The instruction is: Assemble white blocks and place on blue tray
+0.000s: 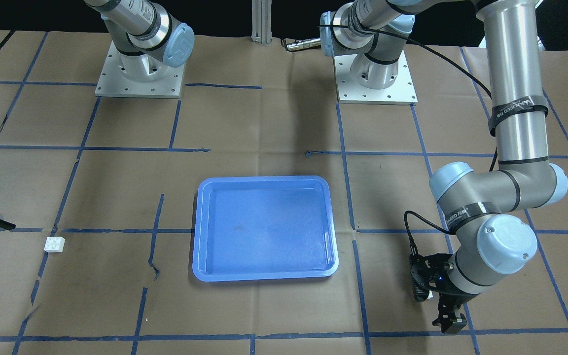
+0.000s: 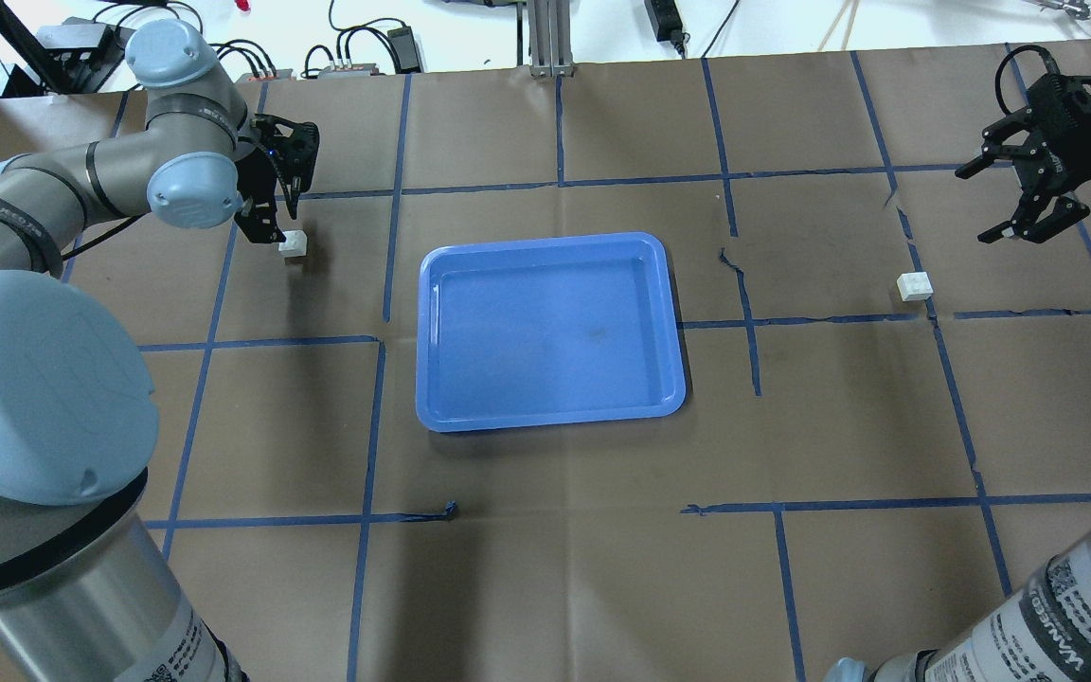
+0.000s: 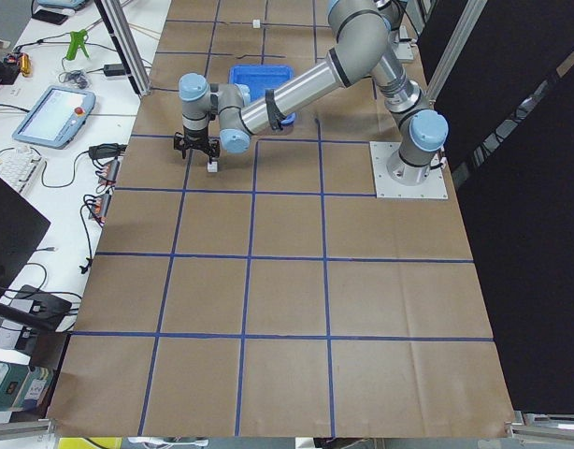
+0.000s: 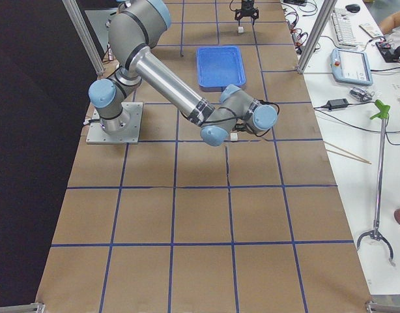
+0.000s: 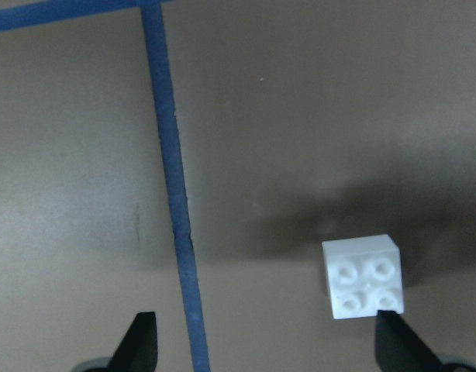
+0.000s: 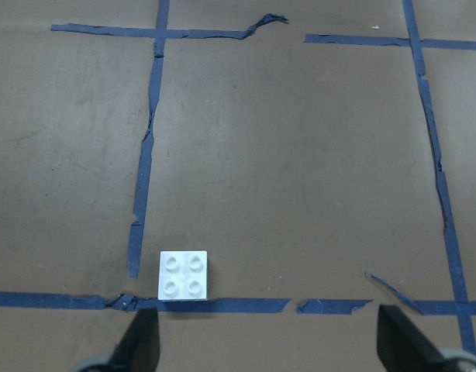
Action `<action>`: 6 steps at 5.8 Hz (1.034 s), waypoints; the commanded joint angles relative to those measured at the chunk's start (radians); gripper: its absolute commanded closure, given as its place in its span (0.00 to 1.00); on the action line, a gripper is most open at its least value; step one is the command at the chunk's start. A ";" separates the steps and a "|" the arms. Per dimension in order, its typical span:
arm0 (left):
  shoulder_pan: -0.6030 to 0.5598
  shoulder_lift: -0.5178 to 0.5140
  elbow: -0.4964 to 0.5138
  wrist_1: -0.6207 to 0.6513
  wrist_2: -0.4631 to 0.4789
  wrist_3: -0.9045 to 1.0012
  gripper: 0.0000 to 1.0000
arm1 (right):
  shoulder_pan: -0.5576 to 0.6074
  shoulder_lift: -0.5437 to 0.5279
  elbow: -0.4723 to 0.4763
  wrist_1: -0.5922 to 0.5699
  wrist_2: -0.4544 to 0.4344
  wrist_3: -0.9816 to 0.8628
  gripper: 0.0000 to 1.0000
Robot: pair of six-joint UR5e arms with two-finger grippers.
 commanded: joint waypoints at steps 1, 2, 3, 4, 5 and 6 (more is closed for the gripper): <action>0.013 0.001 -0.010 -0.025 -0.010 -0.002 0.01 | -0.011 0.023 0.081 -0.008 0.093 -0.023 0.00; 0.015 0.004 -0.017 -0.040 -0.013 -0.005 0.01 | -0.013 0.023 0.137 -0.064 0.093 -0.104 0.00; 0.016 0.006 -0.023 -0.040 -0.021 -0.003 0.01 | -0.013 0.024 0.158 -0.106 0.093 -0.109 0.00; 0.021 0.021 -0.023 -0.040 -0.023 0.007 0.01 | -0.014 0.029 0.171 -0.108 0.092 -0.118 0.00; 0.021 0.021 -0.026 -0.039 -0.059 0.009 0.01 | -0.028 0.034 0.172 -0.106 0.078 -0.126 0.00; 0.021 0.020 -0.035 -0.030 -0.070 0.009 0.01 | -0.036 0.047 0.173 -0.106 0.074 -0.125 0.00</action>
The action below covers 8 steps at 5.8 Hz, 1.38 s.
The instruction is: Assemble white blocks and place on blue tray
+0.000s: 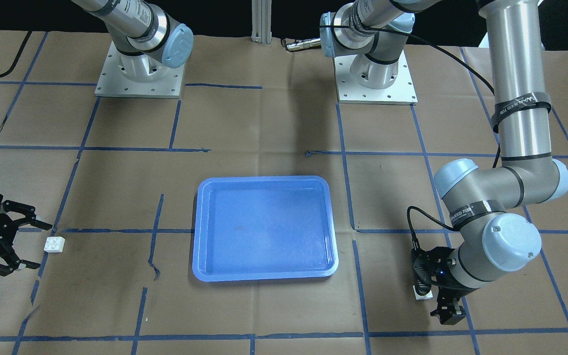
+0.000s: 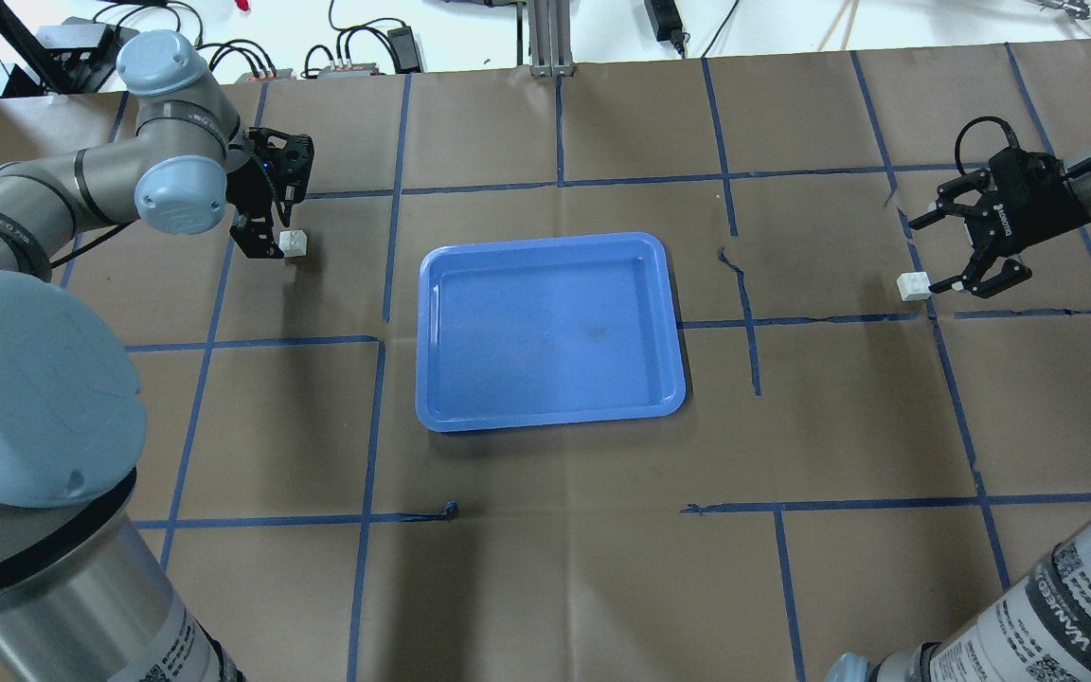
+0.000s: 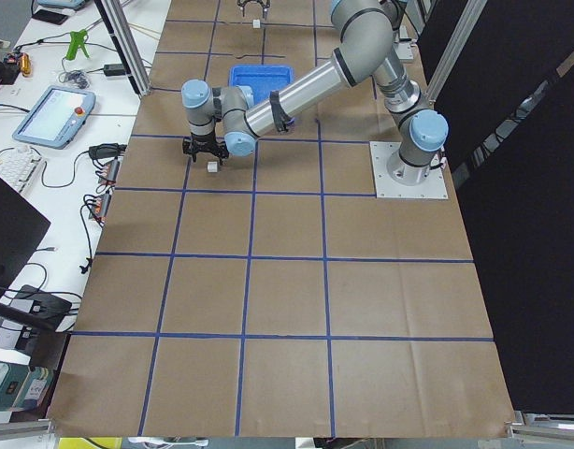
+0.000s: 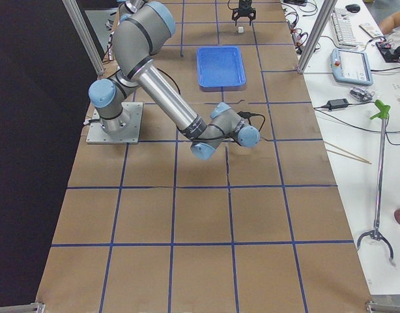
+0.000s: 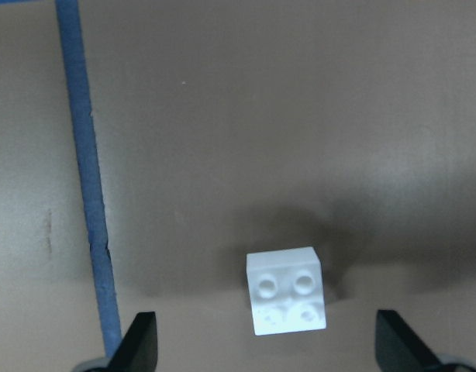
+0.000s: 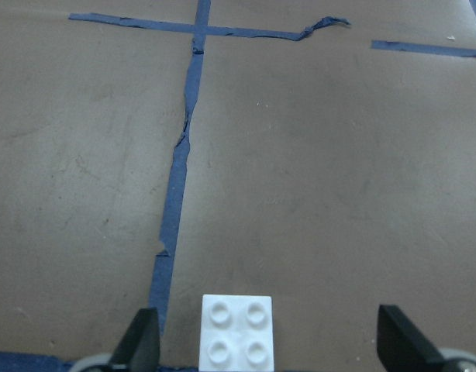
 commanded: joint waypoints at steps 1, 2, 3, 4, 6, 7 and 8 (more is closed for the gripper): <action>0.001 -0.003 -0.008 0.013 -0.016 0.001 0.01 | -0.008 0.018 0.003 0.001 -0.008 -0.002 0.00; 0.001 -0.014 -0.012 0.016 -0.016 0.003 0.01 | -0.008 0.020 0.003 0.002 -0.037 -0.002 0.00; 0.001 -0.014 -0.030 0.019 -0.016 0.003 0.01 | -0.008 0.020 0.002 0.002 -0.060 -0.002 0.00; 0.002 -0.017 -0.032 0.028 -0.011 -0.001 0.02 | -0.008 0.020 0.002 0.002 -0.061 -0.002 0.00; 0.008 -0.014 -0.032 0.028 -0.017 -0.001 0.51 | -0.008 0.020 0.002 0.002 -0.057 0.000 0.11; 0.008 -0.011 -0.032 0.027 -0.016 -0.005 0.75 | -0.008 0.020 0.002 0.001 -0.054 -0.001 0.19; 0.011 0.003 -0.032 0.023 -0.017 -0.005 0.87 | -0.008 0.018 0.002 -0.001 -0.052 -0.002 0.27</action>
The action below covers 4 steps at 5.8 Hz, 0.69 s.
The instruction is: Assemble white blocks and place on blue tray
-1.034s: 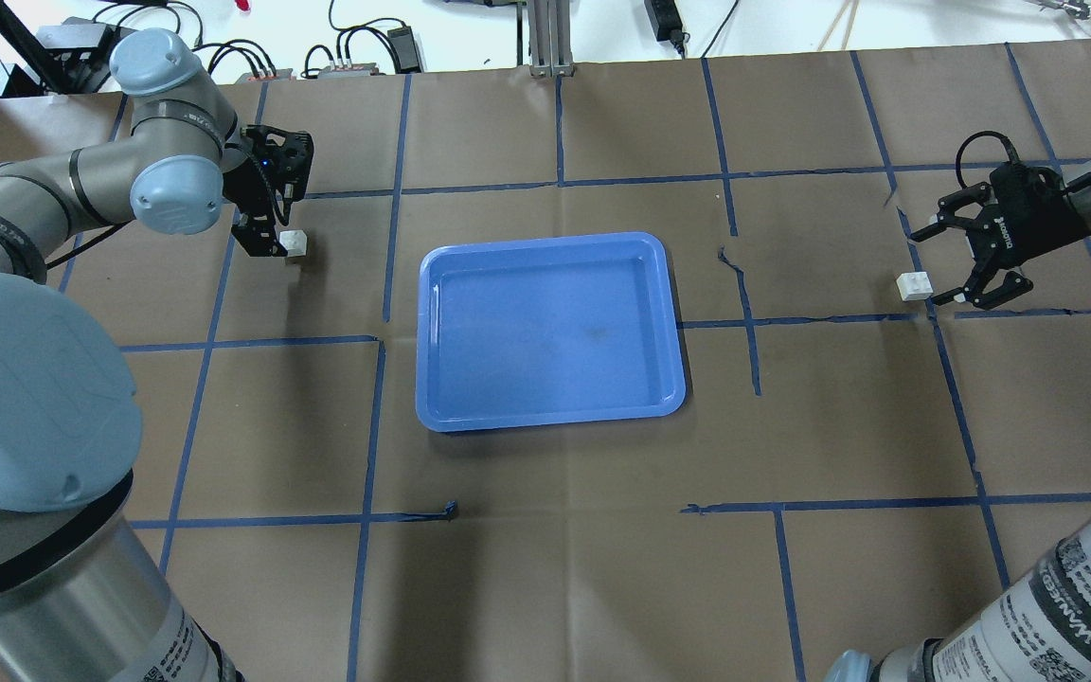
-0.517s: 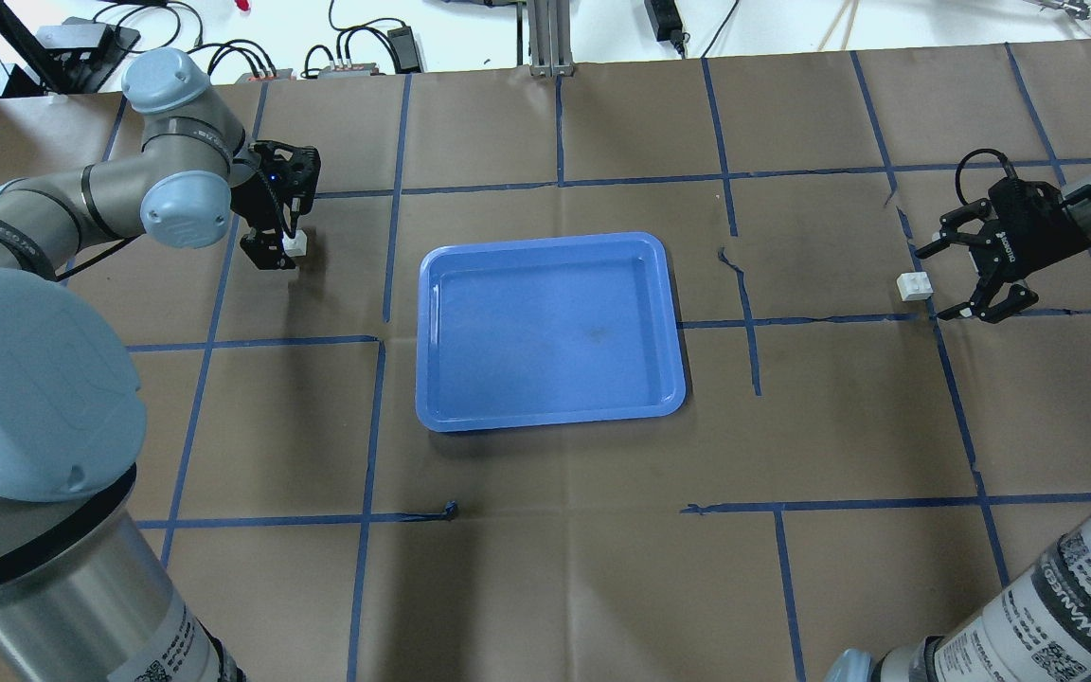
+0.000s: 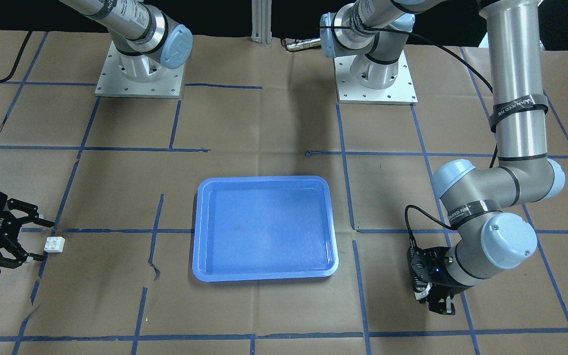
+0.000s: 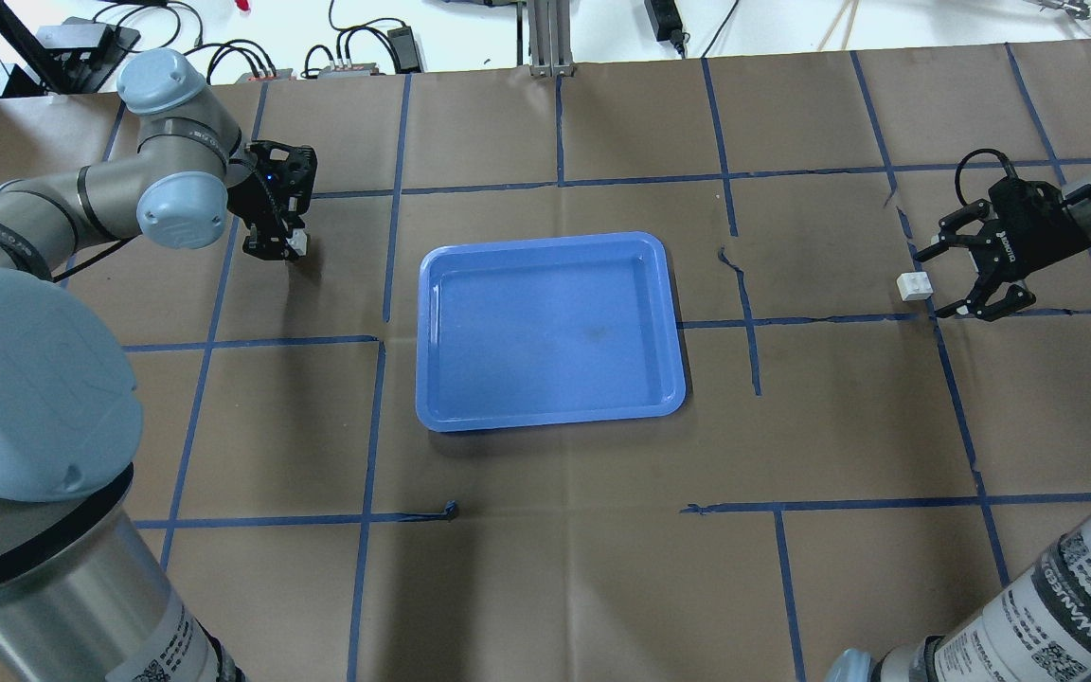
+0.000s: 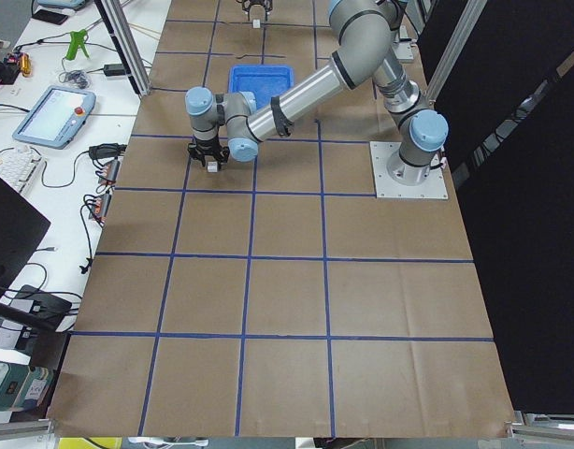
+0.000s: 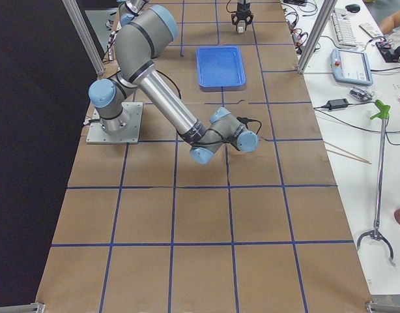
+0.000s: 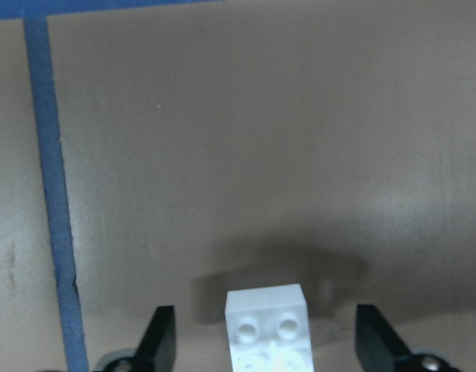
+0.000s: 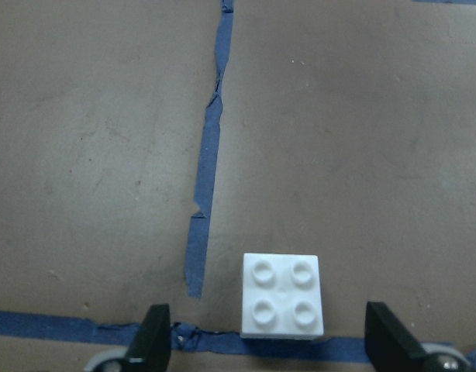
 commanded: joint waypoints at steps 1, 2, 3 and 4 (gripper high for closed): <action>-0.005 0.034 0.003 -0.018 0.008 0.000 0.92 | 0.000 -0.001 -0.002 -0.001 0.002 -0.002 0.37; -0.037 0.126 0.006 -0.148 0.004 -0.009 0.92 | 0.000 -0.001 -0.002 -0.001 0.002 -0.002 0.40; -0.139 0.210 0.011 -0.216 0.010 -0.161 0.94 | 0.000 -0.001 -0.003 0.000 0.002 -0.002 0.47; -0.235 0.232 0.009 -0.219 0.010 -0.252 0.94 | 0.000 -0.001 -0.005 0.002 0.002 -0.003 0.56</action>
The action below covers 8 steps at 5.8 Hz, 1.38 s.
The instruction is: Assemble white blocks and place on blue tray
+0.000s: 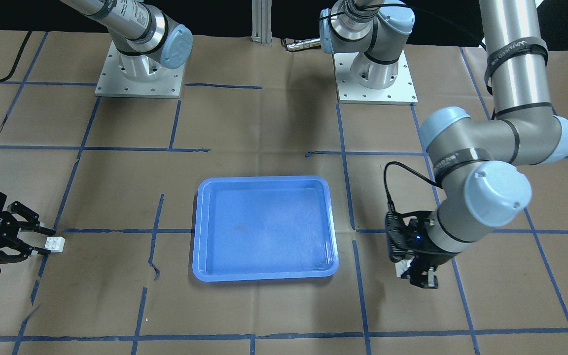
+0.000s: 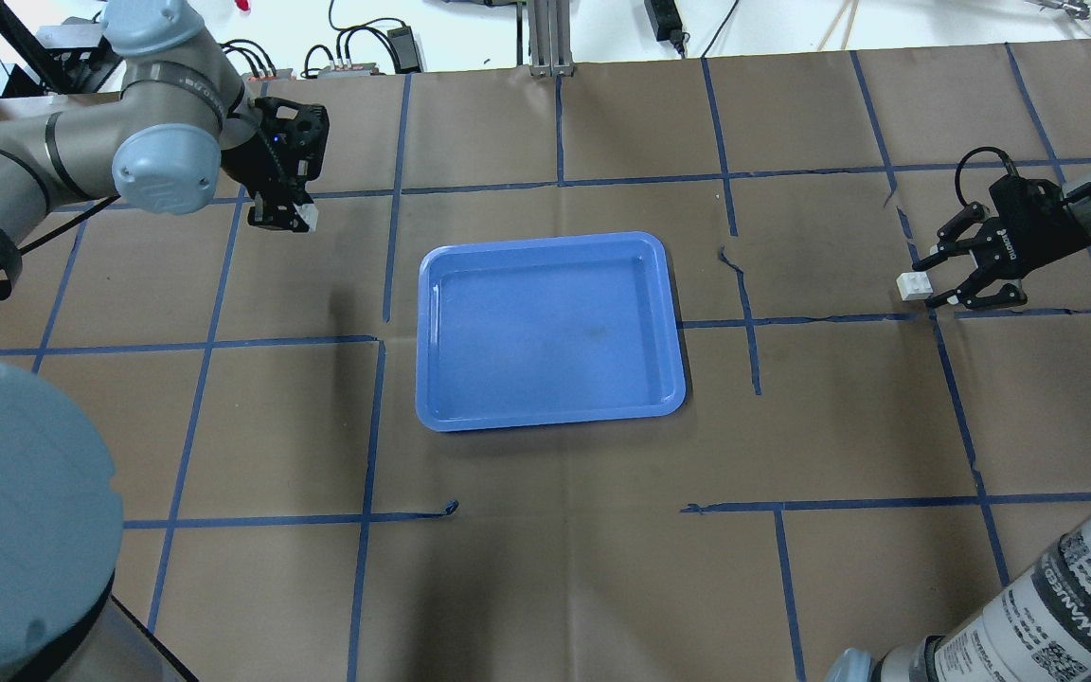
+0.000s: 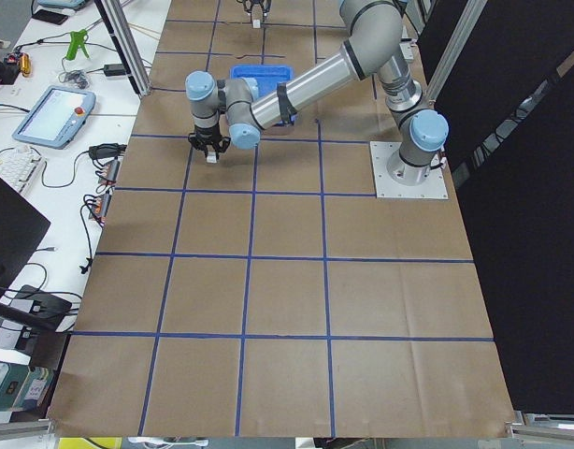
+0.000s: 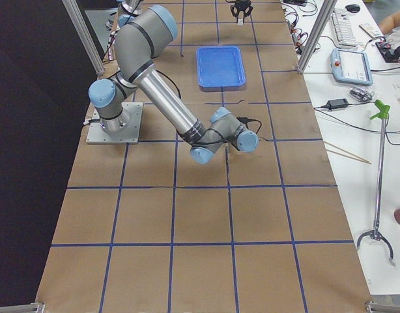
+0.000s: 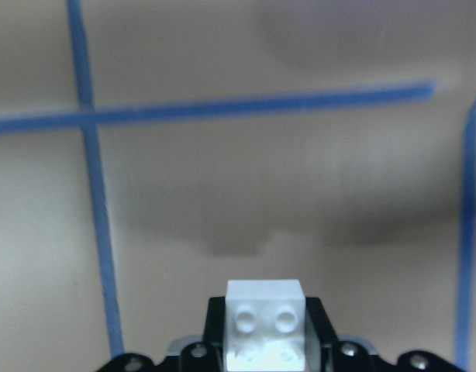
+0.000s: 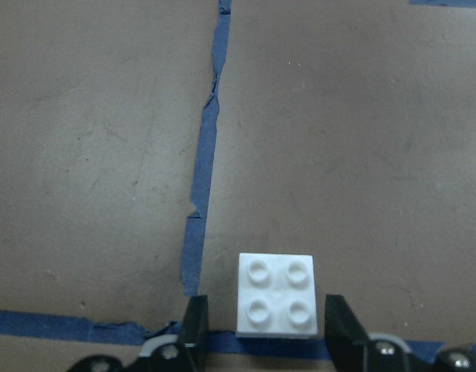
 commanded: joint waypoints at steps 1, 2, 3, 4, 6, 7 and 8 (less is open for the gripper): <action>-0.153 0.038 -0.001 -0.024 -0.008 -0.169 0.94 | 0.000 0.000 -0.001 0.001 0.000 -0.001 0.62; -0.221 0.030 -0.002 -0.016 -0.009 -0.261 0.94 | 0.000 -0.003 -0.006 0.006 -0.002 0.002 0.64; -0.264 0.008 -0.003 -0.010 -0.011 -0.286 0.94 | 0.002 -0.017 -0.017 0.006 0.003 0.016 0.66; -0.301 -0.018 -0.012 0.046 -0.035 -0.340 0.93 | 0.008 -0.043 -0.029 0.014 0.005 0.022 0.68; -0.336 -0.077 -0.146 0.262 -0.037 -0.340 0.88 | 0.050 -0.138 -0.027 0.065 0.047 0.114 0.69; -0.341 -0.089 -0.186 0.292 -0.039 -0.340 0.82 | 0.084 -0.178 -0.021 0.090 0.055 0.147 0.69; -0.344 -0.086 -0.205 0.295 -0.037 -0.340 0.73 | 0.109 -0.210 0.006 0.105 0.099 0.151 0.69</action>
